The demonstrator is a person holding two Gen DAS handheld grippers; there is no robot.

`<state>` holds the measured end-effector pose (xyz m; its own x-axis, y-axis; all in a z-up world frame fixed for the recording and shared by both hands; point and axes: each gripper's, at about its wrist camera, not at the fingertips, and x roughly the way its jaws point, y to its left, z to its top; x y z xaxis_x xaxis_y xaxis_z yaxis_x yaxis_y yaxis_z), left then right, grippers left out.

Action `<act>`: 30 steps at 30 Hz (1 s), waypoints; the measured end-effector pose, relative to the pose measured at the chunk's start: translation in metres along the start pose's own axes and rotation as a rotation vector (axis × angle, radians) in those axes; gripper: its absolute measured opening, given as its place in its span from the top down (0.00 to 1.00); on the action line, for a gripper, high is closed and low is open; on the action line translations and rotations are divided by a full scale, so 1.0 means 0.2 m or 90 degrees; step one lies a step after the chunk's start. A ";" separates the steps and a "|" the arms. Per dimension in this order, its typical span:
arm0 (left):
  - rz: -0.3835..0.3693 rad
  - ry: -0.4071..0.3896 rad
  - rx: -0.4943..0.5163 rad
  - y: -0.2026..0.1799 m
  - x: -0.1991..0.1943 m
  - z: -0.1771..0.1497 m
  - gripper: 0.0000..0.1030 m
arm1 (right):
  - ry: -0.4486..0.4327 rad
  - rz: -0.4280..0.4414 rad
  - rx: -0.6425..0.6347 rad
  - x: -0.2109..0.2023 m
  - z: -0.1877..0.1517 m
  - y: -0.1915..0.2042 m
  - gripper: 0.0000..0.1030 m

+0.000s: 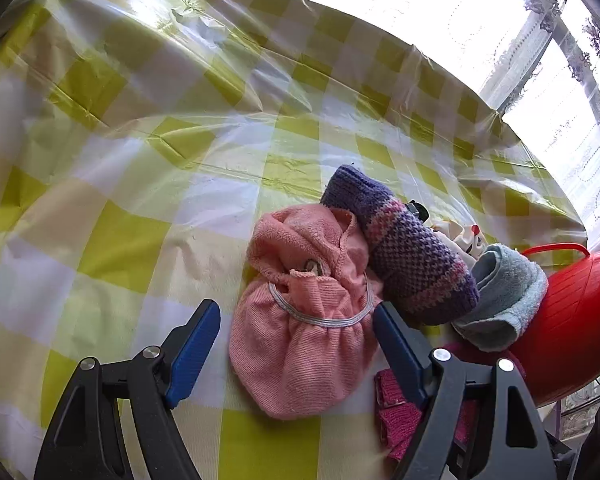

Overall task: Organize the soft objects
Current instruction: 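Grasp the pink knitted glove with the right tool while the left tool grasps the pink terry pouch, then carry the pink glove and pink terry pouch toward the box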

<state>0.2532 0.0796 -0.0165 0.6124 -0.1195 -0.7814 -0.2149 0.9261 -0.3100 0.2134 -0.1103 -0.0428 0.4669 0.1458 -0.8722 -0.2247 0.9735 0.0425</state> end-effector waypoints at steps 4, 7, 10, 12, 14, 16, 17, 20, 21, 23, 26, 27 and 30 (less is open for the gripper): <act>-0.005 0.015 0.015 0.00 0.08 0.01 0.23 | 0.000 -0.002 -0.001 0.04 0.03 0.03 0.45; -0.001 0.006 0.052 -0.02 0.09 0.00 0.48 | -0.007 -0.005 -0.001 0.06 0.06 0.05 0.45; -0.012 0.003 0.048 -0.01 0.07 -0.02 0.62 | -0.012 -0.004 -0.006 0.08 0.09 0.09 0.45; -0.012 -0.003 0.046 0.00 0.05 -0.03 0.65 | -0.015 -0.002 -0.010 0.09 0.10 0.11 0.45; -0.004 -0.011 0.041 0.01 0.03 -0.04 0.66 | -0.018 0.003 -0.017 0.10 0.11 0.14 0.45; 0.002 -0.016 0.030 0.04 0.00 -0.04 0.66 | -0.021 0.007 -0.027 0.10 0.11 0.15 0.55; 0.005 -0.018 0.025 0.06 0.00 -0.05 0.66 | -0.022 0.006 -0.033 0.10 0.10 0.16 0.63; 0.012 -0.024 0.012 0.09 -0.04 -0.08 0.66 | -0.024 0.013 -0.047 0.10 0.10 0.19 0.76; 0.014 -0.026 0.007 0.10 -0.05 -0.09 0.66 | -0.024 0.017 -0.051 0.10 0.10 0.20 0.79; 0.017 -0.031 -0.002 0.11 -0.07 -0.12 0.66 | -0.027 0.028 -0.058 0.10 0.09 0.21 0.84; 0.026 -0.039 -0.013 0.13 -0.11 -0.16 0.66 | -0.041 0.042 -0.069 0.08 0.09 0.22 0.86; 0.029 -0.041 -0.017 0.13 -0.13 -0.18 0.66 | -0.049 0.046 -0.073 0.06 0.08 0.22 0.86; 0.037 -0.052 -0.030 0.16 -0.18 -0.21 0.67 | -0.062 0.056 -0.082 0.02 0.06 0.23 0.86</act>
<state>0.1919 0.0980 -0.0204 0.6579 -0.0347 -0.7523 -0.2859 0.9127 -0.2921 0.2147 -0.0626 -0.0383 0.5202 0.2527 -0.8158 -0.3729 0.9266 0.0492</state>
